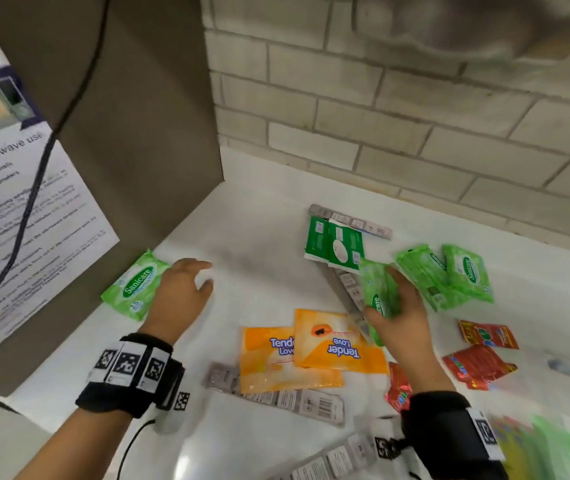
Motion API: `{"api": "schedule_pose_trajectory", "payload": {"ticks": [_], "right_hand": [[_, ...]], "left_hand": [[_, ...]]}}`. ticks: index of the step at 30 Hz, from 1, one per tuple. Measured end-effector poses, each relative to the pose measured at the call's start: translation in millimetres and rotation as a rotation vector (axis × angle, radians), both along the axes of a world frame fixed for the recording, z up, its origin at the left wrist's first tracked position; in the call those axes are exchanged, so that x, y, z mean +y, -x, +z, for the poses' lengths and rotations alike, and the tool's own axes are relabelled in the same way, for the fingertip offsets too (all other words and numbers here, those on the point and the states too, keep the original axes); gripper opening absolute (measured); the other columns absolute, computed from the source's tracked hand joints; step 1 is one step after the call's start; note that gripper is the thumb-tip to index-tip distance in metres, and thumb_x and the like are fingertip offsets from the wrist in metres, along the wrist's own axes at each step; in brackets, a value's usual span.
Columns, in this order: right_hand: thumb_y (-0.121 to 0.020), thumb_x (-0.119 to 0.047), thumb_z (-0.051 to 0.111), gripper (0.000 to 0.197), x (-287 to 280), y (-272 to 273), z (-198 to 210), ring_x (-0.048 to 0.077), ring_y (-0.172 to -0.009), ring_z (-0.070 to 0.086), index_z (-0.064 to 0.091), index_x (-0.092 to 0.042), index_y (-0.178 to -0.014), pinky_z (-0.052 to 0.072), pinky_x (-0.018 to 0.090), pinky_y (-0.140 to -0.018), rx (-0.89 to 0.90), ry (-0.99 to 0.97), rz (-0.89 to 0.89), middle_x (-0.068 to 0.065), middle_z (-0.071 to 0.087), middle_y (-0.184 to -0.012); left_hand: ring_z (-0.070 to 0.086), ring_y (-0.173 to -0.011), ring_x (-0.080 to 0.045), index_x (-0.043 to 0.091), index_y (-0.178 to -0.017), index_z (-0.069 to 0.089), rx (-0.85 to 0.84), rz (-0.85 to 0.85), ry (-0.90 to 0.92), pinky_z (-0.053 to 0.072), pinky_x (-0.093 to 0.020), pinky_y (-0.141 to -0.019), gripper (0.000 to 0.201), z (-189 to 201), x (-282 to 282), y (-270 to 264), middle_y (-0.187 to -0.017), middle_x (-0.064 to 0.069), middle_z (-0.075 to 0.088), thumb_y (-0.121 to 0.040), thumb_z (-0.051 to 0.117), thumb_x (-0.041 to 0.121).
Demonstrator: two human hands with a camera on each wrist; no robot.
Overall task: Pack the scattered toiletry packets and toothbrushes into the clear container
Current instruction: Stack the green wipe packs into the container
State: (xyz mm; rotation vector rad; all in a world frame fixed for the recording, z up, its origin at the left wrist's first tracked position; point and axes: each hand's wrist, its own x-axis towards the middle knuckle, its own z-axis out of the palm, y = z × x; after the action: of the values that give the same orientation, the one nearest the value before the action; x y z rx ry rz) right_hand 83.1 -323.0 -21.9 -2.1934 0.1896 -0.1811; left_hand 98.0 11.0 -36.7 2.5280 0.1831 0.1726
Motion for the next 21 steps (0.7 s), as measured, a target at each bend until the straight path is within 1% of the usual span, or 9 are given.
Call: {"api": "schedule_pose_trajectory", "payload": {"ticks": [3,6,9,11,13,15,17,19,21], "right_hand": [[-0.064,-0.023,0.059,0.076,27.3,13.6,21.4,0.012,-0.116,0.047,0.039,-0.021,-0.137,0.038,0.021,-0.091,-0.007,-0.239,0.108,-0.005,0.049,-0.129],[-0.071,-0.021,0.06,0.066,43.8,23.1,27.9,0.011,-0.107,0.053,0.039,-0.028,-0.134,0.045,0.011,-0.073,0.05,-0.435,0.155,-0.005,0.049,-0.129],[-0.073,-0.025,0.057,0.055,50.4,28.9,26.7,0.026,-0.117,0.051,0.048,-0.03,-0.127,0.049,0.032,-0.079,0.192,-0.853,0.155,0.008,0.049,-0.136],[-0.062,-0.028,0.069,0.076,51.3,33.5,25.4,0.035,-0.112,0.055,0.046,-0.02,-0.133,0.051,0.044,-0.081,0.308,-1.199,0.154,0.019,0.048,-0.138],[-0.05,-0.034,0.079,0.094,52.5,40.2,28.0,0.036,-0.103,0.063,0.045,-0.011,-0.135,0.051,0.051,-0.087,0.373,-1.376,0.15,0.02,0.054,-0.132],[-0.054,-0.038,0.078,0.09,52.6,49.6,34.2,0.04,-0.109,0.061,0.047,-0.009,-0.134,0.045,0.056,-0.095,0.387,-1.432,0.177,0.02,0.058,-0.129],[-0.07,-0.037,0.068,0.07,48.4,63.2,44.4,0.042,-0.116,0.057,0.049,-0.011,-0.132,0.044,0.057,-0.098,0.369,-1.408,0.202,0.021,0.06,-0.127],[-0.08,-0.029,0.057,0.05,36.6,75.7,53.8,0.035,-0.109,0.063,0.051,-0.013,-0.127,0.055,0.05,-0.086,0.324,-1.322,0.143,0.017,0.067,-0.117],[-0.084,-0.018,0.057,0.041,17.4,87.0,61.9,0.032,-0.105,0.065,0.051,-0.014,-0.124,0.056,0.051,-0.083,0.239,-1.172,0.025,0.015,0.067,-0.117]], "left_hand": [[0.049,-0.113,-0.047,0.002,-0.124,0.054,0.144,0.186,-0.206,0.038,-0.052,-0.099,0.053,-21.7,44.2,4.3,-0.125,-0.03,0.051,-0.076,0.07,0.017],[0.04,-0.119,-0.049,0.005,-0.133,0.043,0.298,0.272,-0.294,0.036,-0.056,-0.098,0.068,-37.6,68.3,17.4,-0.136,-0.032,0.039,-0.074,0.071,0.025],[0.044,-0.11,-0.048,0.011,-0.126,0.05,0.358,0.224,-0.375,0.041,-0.056,-0.089,0.064,-43.9,78.9,21.9,-0.128,-0.029,0.049,-0.07,0.071,0.034],[0.051,-0.1,-0.046,0.009,-0.115,0.057,0.356,0.229,-0.386,0.039,-0.053,-0.088,0.064,-35.6,76.3,21.7,-0.111,-0.029,0.056,-0.061,0.079,0.036],[0.053,-0.1,-0.042,0.015,-0.119,0.051,0.398,0.215,-0.352,0.038,-0.048,-0.093,0.068,-25.6,69.8,22.4,-0.111,-0.024,0.051,-0.061,0.079,0.037],[0.051,-0.101,-0.041,0.021,-0.132,0.039,0.418,0.187,-0.235,0.042,-0.044,-0.093,0.079,-21.0,61.4,24.3,-0.114,-0.02,0.041,-0.064,0.077,0.033],[0.047,-0.105,-0.042,0.029,-0.142,0.02,0.476,0.12,-0.146,0.042,-0.042,-0.094,0.095,-15.0,47.8,30.5,-0.115,-0.019,0.037,-0.064,0.073,0.037],[0.043,-0.113,-0.04,0.035,-0.145,0.004,0.565,0.046,-0.097,0.037,-0.041,-0.096,0.104,-7.3,28.8,37.9,-0.122,-0.019,0.04,-0.06,0.062,0.051],[0.045,-0.115,-0.038,0.038,-0.145,0.0,0.571,-0.046,-0.049,0.037,-0.039,-0.099,0.102,1.8,4.7,44.0,-0.128,-0.017,0.047,-0.057,0.049,0.058]]}}
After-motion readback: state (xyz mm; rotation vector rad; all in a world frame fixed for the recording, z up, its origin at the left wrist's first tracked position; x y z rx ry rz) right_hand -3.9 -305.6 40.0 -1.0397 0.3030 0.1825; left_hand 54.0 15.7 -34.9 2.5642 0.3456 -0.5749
